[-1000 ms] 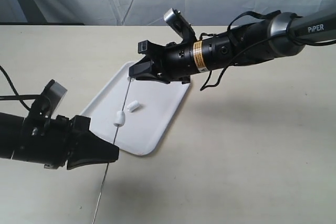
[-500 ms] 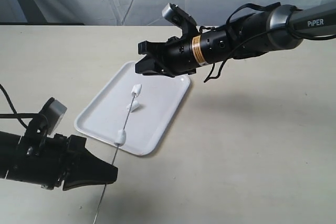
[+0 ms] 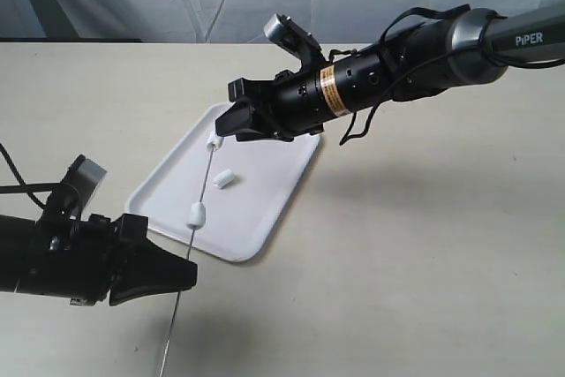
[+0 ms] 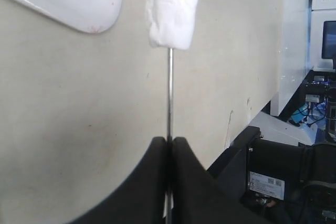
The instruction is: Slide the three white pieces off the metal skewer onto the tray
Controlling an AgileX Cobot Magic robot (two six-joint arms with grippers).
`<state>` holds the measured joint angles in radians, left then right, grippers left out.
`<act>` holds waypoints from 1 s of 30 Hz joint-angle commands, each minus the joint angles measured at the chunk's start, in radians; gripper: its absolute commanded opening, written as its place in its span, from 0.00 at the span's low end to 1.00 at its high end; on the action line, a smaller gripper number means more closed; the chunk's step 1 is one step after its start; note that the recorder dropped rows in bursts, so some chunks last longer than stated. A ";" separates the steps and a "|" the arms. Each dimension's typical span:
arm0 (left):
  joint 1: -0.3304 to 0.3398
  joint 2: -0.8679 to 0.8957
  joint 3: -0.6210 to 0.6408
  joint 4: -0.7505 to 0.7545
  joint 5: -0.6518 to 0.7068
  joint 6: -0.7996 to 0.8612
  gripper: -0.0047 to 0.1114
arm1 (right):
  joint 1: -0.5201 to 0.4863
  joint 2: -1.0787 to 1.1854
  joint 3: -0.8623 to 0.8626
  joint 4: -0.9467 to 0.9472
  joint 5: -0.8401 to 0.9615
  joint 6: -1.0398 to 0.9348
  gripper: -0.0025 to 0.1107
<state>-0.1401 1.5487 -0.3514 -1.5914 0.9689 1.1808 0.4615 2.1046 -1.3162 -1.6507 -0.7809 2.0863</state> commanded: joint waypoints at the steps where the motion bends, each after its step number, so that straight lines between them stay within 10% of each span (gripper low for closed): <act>1: 0.002 -0.002 0.005 -0.016 -0.001 0.007 0.04 | 0.018 0.000 -0.006 0.003 -0.011 0.023 0.34; 30: 0.002 -0.002 0.007 0.014 0.100 0.016 0.04 | 0.028 0.000 -0.006 0.005 0.140 0.025 0.16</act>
<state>-0.1401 1.5487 -0.3514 -1.5814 1.0495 1.1868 0.4875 2.1046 -1.3162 -1.6507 -0.6938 2.0882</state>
